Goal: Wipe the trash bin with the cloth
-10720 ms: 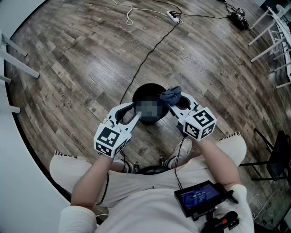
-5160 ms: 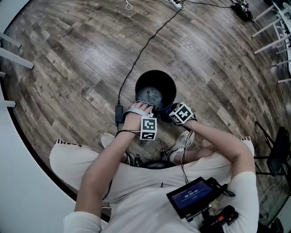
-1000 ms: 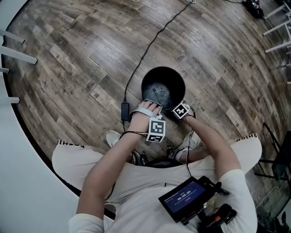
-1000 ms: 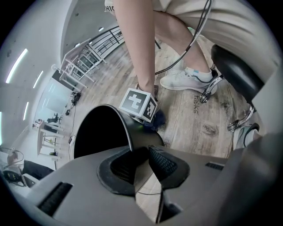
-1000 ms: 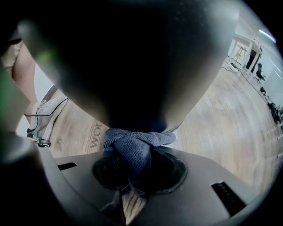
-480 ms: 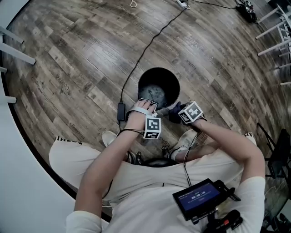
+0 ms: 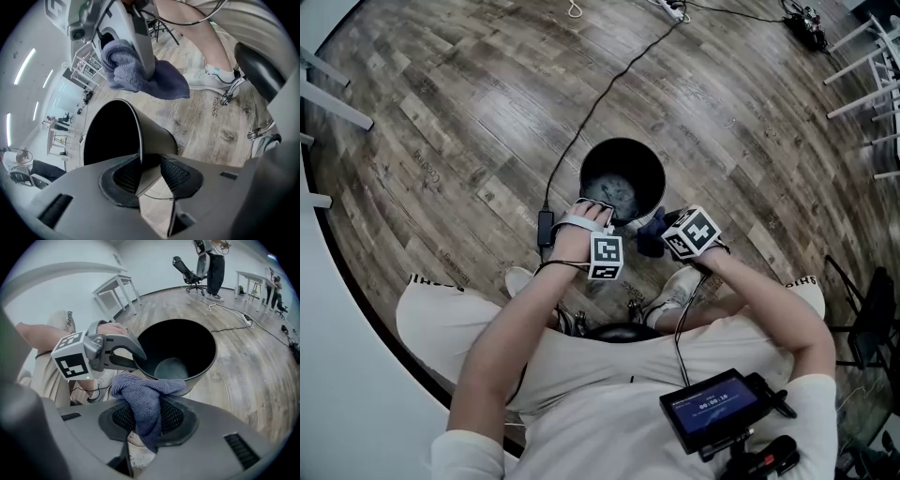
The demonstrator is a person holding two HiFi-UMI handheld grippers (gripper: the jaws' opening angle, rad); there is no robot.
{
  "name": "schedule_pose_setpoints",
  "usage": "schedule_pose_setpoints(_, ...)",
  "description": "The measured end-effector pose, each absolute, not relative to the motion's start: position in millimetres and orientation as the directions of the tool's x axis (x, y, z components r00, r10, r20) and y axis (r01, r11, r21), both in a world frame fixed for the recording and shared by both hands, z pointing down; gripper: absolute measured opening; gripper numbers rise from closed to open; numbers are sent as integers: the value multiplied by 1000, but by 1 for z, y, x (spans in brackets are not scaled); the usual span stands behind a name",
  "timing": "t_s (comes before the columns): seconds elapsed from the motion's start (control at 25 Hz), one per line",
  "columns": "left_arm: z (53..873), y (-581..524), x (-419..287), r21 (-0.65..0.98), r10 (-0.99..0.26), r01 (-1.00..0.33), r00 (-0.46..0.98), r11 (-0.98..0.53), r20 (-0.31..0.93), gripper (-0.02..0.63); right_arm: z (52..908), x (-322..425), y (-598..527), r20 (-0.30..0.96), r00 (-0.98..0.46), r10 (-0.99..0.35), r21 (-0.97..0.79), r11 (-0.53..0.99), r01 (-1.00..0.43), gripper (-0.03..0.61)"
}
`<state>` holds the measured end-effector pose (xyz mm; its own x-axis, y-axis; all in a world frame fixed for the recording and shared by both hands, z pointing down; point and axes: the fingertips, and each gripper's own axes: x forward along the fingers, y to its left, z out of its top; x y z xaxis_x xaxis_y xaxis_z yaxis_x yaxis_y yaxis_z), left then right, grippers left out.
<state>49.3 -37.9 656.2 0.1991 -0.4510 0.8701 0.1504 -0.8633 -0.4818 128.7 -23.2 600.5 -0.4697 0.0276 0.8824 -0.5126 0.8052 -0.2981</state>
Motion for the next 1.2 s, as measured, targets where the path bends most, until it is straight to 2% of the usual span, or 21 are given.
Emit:
schedule_pose_setpoints(0.52,654,-31,65,-476,-428,203,238,-856,872,118,651,133,-45,887,-460,27,-295,800,-522,97)
schedule_pose_setpoints(0.76,653,-31,73,-475,-422,207,254,-855,870,112,694,143,-51,883,-469,29,-286,825,-488,97)
schedule_pose_setpoints(1.2,652,-32,76,-479,-419,215,270,-851,867,112,784,146,-57,867,-497,27,-323,790,-521,97)
